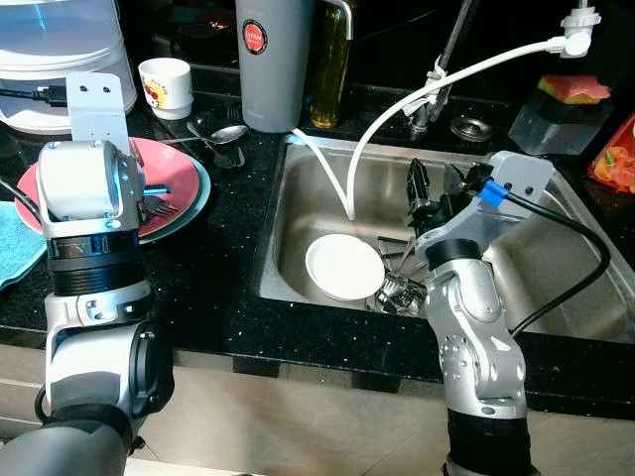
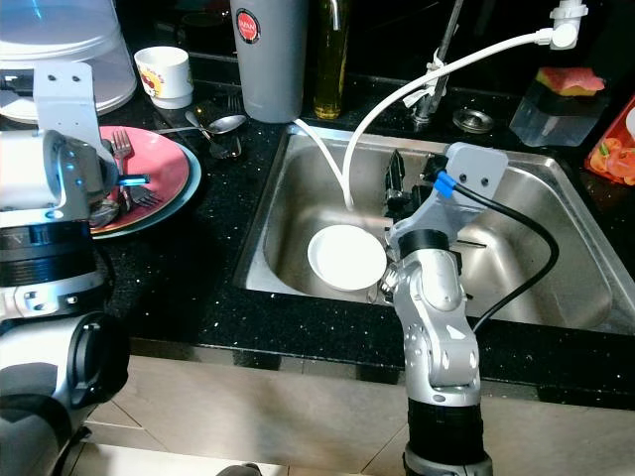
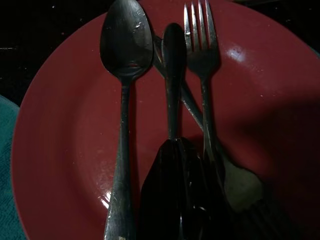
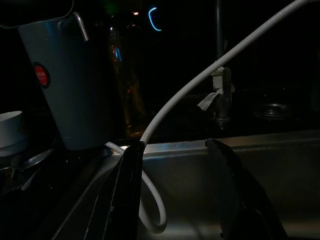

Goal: Kitchen organization

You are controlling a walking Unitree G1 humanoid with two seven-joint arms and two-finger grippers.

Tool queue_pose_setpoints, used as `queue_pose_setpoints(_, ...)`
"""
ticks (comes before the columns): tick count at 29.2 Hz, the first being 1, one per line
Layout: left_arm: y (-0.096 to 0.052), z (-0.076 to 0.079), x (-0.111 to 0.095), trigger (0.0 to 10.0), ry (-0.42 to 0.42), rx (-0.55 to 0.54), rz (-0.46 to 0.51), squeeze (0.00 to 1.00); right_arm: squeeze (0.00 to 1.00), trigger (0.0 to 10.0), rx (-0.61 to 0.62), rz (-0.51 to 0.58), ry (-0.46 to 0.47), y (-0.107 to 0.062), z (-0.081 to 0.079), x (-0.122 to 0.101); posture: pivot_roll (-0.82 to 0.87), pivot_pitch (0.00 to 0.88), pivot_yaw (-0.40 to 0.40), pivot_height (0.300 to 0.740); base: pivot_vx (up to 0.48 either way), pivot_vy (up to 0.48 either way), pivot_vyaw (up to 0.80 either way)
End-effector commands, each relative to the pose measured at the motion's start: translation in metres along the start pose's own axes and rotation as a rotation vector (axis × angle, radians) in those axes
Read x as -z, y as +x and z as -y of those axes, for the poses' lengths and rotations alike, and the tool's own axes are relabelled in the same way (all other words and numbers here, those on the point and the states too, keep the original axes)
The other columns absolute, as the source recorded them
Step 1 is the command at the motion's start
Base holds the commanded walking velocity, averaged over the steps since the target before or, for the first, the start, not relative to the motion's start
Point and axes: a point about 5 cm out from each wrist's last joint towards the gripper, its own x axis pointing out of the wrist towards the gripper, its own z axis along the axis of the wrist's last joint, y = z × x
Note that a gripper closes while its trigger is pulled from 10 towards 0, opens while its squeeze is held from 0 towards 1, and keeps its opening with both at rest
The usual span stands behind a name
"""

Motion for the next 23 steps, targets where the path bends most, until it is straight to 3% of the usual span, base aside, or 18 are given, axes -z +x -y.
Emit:
queue_pose_setpoints(1,0.000,-0.006,0.002,10.0,0.012,-0.042,-0.002,0.00,0.00,10.0,0.005,0.001,-0.005,-0.002,0.002,0.000,0.36,0.053,-0.025,0.740,0.000,0.000,0.00)
queue_pose_setpoints(10,-0.005,-0.007,0.006,10.0,-0.038,-0.055,-0.043,0.00,0.00,10.0,0.002,-0.004,-0.004,-0.002,0.002,0.000,0.36,0.055,-0.029,0.740,0.000,0.000,0.00)
queue_pose_setpoints(23,-0.001,-0.008,0.017,10.0,-0.058,-0.052,-0.107,0.00,0.00,10.0,0.000,-0.005,-0.004,-0.003,0.002,0.001,0.35,0.049,-0.029,0.740,0.000,0.000,0.00)
